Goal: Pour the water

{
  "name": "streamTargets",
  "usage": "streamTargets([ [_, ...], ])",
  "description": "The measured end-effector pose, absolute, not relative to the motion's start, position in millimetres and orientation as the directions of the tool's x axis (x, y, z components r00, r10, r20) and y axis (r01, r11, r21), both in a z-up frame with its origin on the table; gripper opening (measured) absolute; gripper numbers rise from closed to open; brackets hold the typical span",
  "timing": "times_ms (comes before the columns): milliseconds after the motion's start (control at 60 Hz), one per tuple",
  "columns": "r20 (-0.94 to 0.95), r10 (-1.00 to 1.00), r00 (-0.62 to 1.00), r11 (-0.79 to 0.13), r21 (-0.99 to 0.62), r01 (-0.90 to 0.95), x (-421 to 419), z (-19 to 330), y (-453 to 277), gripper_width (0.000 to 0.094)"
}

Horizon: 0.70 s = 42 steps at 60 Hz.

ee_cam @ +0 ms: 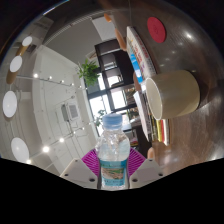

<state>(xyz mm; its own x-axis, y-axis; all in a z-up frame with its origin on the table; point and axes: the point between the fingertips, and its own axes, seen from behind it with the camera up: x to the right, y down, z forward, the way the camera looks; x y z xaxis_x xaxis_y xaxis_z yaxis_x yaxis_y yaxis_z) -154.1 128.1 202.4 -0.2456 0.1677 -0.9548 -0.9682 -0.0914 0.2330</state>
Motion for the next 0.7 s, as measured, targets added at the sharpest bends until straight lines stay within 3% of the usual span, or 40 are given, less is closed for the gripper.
streamTargets([
  [150, -0.847, 0.213, -0.487, -0.041, 0.491, -0.87, -120.8, 199.4, 129.9, 0.0317],
  [333, -0.742, 0.191, -0.643, -0.009, 0.654, -0.757, -108.4, 183.3, 130.2, 0.0315],
  [583, -0.732, 0.177, -0.658, -0.012, 0.667, -0.745, -120.4, 177.5, 129.1, 0.0325],
  [650, -0.782, 0.171, -0.6, -0.013, 0.607, -0.795, -126.6, 193.7, 105.4, 0.0323],
  [700, -0.852, 0.172, -0.494, -0.014, 0.499, -0.866, -135.0, 210.9, 130.2, 0.0323],
])
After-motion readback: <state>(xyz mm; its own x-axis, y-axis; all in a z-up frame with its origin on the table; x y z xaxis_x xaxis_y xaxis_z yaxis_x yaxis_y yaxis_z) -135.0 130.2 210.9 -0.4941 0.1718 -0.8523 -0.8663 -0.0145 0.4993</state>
